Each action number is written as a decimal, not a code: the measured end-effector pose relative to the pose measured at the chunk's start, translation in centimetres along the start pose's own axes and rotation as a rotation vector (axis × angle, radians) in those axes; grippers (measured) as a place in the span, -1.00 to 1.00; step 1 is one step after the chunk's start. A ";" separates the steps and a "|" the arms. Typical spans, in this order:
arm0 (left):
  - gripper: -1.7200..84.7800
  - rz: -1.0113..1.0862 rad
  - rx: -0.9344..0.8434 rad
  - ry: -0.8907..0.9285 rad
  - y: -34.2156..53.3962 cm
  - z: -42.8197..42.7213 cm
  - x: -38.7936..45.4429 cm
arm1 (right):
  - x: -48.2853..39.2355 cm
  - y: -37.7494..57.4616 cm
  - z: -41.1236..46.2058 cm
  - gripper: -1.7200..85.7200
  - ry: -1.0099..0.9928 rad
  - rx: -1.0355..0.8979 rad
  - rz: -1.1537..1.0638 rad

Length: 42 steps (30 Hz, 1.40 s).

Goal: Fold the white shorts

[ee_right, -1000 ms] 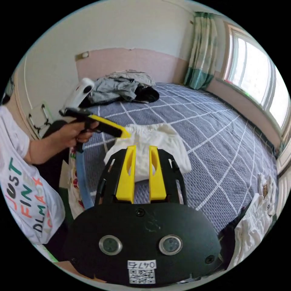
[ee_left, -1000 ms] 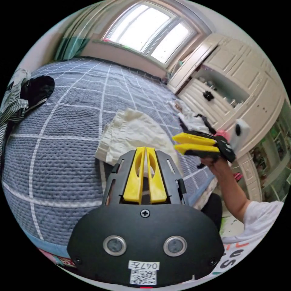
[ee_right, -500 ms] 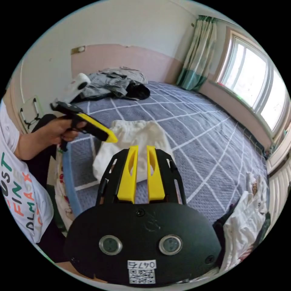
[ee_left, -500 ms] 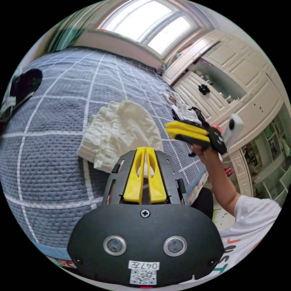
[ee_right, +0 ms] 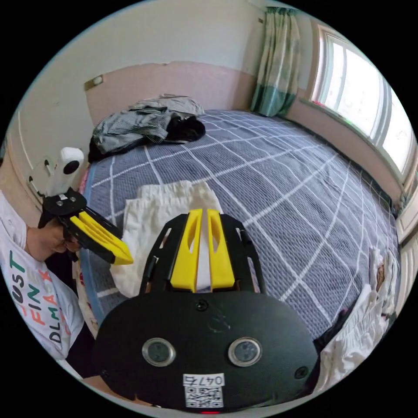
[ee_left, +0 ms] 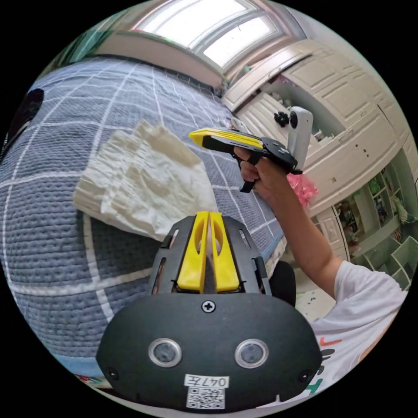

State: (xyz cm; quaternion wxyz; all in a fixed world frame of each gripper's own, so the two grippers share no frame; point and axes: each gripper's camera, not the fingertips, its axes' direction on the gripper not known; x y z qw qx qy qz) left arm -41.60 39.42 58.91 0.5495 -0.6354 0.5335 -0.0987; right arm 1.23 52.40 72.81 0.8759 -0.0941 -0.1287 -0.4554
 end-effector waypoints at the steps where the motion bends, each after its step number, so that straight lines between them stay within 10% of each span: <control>1: -0.98 0.003 0.029 -0.021 -0.2 -0.4 0.3 | -0.5 -1.0 0.3 -0.95 -0.026 -0.001 -0.033; 7: -0.96 -0.063 -0.090 -0.029 -0.5 2.9 0.2 | -0.2 -2.9 8.2 -0.94 -0.026 -0.275 -0.071; 16: -0.50 -0.132 0.135 -0.306 -1.7 -5.7 2.8 | 1.9 3.2 -4.7 -0.75 0.030 0.025 0.118; 21: -0.42 -0.199 -0.046 -0.303 -4.6 -1.7 1.8 | 2.1 7.4 -4.6 -0.59 0.170 -0.082 0.242; 32: -0.65 -0.071 -0.086 -0.528 -5.2 2.9 10.1 | 2.6 9.1 -3.1 -0.83 -0.030 -0.188 0.425; 42: -0.93 0.224 0.072 -0.469 -6.6 4.4 24.4 | -2.5 10.3 -14.7 -0.94 0.286 -0.042 0.207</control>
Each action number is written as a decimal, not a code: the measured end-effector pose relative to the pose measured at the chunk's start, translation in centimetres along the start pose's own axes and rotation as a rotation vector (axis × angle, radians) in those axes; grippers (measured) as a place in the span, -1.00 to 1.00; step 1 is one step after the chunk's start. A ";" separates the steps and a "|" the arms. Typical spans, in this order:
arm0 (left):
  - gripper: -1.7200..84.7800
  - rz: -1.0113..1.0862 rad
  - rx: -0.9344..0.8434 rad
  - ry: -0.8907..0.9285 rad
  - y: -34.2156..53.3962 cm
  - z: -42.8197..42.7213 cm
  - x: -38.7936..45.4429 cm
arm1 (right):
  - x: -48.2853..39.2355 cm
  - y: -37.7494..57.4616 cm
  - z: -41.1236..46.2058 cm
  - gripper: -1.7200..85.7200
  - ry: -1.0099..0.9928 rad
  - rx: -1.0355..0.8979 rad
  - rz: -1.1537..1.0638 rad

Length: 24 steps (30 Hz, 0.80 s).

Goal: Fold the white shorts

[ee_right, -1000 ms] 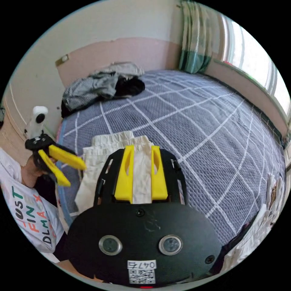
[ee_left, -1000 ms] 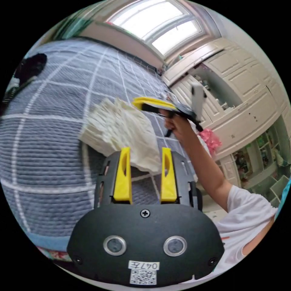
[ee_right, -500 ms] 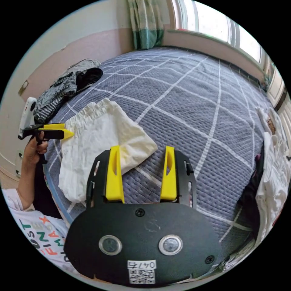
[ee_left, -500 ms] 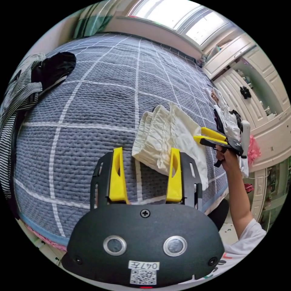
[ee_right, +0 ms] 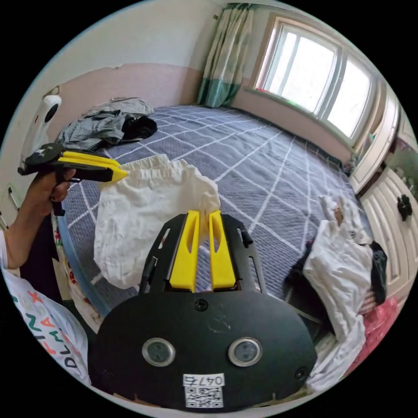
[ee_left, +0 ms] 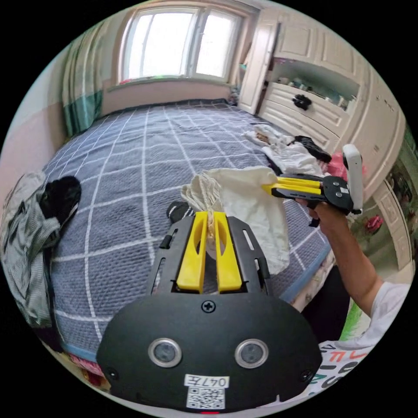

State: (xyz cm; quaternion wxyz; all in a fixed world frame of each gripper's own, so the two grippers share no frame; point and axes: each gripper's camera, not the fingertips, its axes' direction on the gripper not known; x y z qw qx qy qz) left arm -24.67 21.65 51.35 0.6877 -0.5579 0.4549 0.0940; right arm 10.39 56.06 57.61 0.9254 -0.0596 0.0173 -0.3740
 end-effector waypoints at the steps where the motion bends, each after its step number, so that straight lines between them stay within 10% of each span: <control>1: -0.94 0.035 0.007 0.019 -1.1 0.2 2.0 | 1.2 0.8 -2.1 -0.94 0.043 0.017 0.008; 24: -0.91 0.230 0.038 0.250 -25.8 13.7 38.0 | 33.8 10.0 -15.7 -0.94 0.335 -0.084 0.222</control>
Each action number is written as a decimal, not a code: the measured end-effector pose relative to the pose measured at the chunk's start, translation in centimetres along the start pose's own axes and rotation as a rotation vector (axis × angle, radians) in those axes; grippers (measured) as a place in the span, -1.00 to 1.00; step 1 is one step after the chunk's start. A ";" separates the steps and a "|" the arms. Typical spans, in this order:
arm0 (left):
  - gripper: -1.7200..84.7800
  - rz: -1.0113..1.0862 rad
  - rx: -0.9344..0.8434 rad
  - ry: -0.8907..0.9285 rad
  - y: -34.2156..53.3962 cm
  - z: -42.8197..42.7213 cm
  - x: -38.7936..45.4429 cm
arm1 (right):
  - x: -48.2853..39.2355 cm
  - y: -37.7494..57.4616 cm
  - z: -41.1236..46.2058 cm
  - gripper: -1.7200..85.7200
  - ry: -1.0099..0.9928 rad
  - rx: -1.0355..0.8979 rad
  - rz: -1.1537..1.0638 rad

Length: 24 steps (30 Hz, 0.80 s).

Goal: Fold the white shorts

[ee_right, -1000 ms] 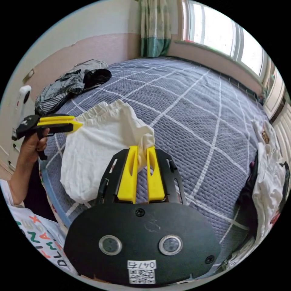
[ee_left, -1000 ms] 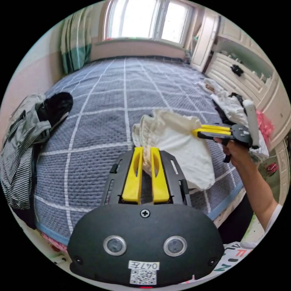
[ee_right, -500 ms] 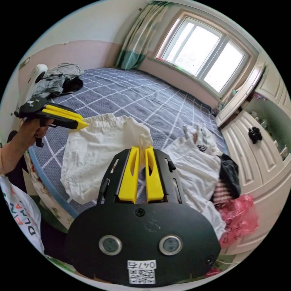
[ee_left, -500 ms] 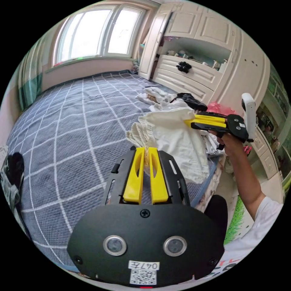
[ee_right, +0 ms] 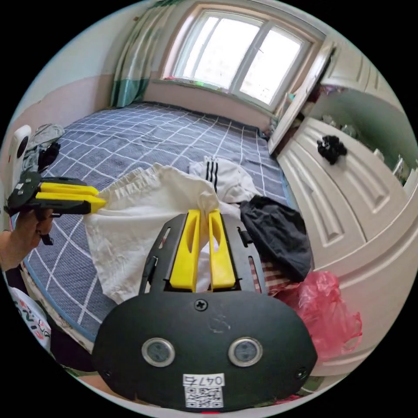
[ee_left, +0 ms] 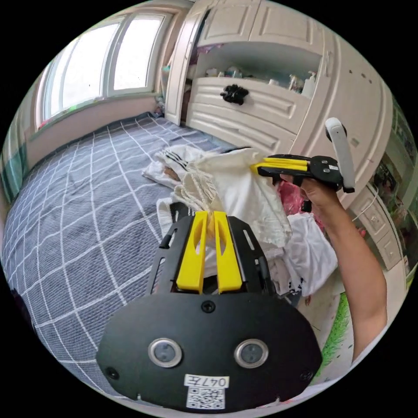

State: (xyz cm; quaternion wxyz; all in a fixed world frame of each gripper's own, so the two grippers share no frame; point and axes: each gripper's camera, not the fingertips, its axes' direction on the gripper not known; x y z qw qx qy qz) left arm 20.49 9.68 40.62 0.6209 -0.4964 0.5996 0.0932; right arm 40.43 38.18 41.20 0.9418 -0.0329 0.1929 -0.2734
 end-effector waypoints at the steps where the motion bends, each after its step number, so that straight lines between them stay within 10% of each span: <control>1: -0.90 0.001 -0.058 -0.001 -0.6 2.5 0.5 | 0.8 1.0 1.8 -0.93 0.002 -0.026 0.025; 7: -0.71 0.029 -0.143 -0.065 -1.2 6.6 1.2 | 1.9 4.3 7.8 -0.86 0.022 -0.154 0.109; 15: -0.97 0.288 -0.185 0.211 -7.6 1.5 4.4 | 4.4 1.6 0.6 -0.92 -0.014 -0.002 0.120; 24: -0.98 0.306 -0.562 0.052 -8.3 13.6 6.9 | 3.0 1.3 10.6 -0.96 -0.001 -0.390 0.143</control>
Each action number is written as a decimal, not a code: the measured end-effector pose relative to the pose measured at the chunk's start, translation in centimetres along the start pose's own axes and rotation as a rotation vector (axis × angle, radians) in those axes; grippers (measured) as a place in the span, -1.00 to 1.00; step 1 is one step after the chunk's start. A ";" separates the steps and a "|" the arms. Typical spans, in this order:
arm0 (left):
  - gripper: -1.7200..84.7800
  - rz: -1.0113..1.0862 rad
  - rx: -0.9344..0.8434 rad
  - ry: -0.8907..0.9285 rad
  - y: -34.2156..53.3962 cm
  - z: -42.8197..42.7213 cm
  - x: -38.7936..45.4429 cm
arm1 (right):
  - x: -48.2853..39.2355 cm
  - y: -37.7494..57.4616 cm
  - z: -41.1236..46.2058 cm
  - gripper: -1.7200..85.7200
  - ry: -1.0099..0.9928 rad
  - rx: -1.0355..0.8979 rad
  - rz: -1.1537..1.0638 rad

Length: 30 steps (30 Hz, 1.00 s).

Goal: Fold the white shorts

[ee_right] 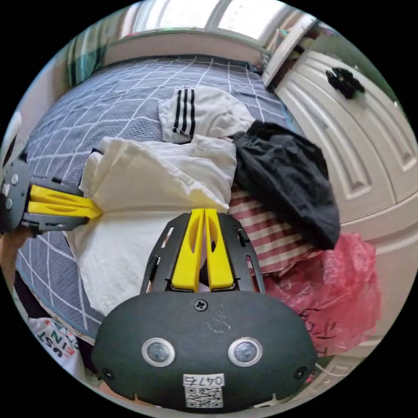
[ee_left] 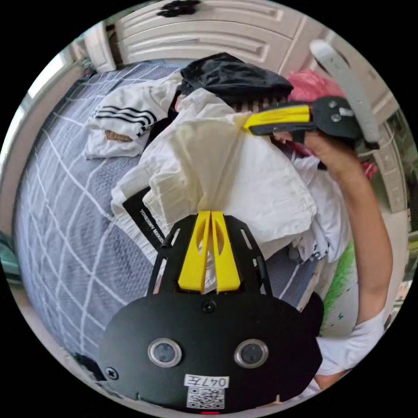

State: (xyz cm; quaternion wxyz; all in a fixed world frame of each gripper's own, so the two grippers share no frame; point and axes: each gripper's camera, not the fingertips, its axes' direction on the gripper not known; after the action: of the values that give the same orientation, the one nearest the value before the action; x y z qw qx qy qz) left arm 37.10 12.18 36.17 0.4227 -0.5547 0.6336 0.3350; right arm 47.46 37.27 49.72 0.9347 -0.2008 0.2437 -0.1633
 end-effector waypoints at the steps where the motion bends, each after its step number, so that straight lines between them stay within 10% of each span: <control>1: -0.98 -0.036 0.046 0.054 0.7 0.1 -0.6 | 0.3 0.1 0.7 -0.96 -0.039 0.008 0.038; 9: -0.98 0.041 0.254 -0.066 1.7 -7.9 -0.1 | -4.1 3.3 -7.1 -0.91 -0.037 0.174 -0.221; 21: -0.98 0.016 -0.061 -0.312 3.7 1.1 -0.3 | -13.3 7.3 0.3 -0.89 -0.018 -0.017 -0.391; 30: -0.98 0.083 0.320 -0.189 26.6 -12.9 1.4 | -20.0 12.9 -11.5 -0.96 -0.112 0.348 -0.410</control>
State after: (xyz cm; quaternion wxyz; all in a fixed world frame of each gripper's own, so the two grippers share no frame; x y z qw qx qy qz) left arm 8.66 4.28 39.10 0.5492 -0.4198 0.6585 0.2976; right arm 27.57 53.14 42.40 0.9145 -0.0908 0.1143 -0.3773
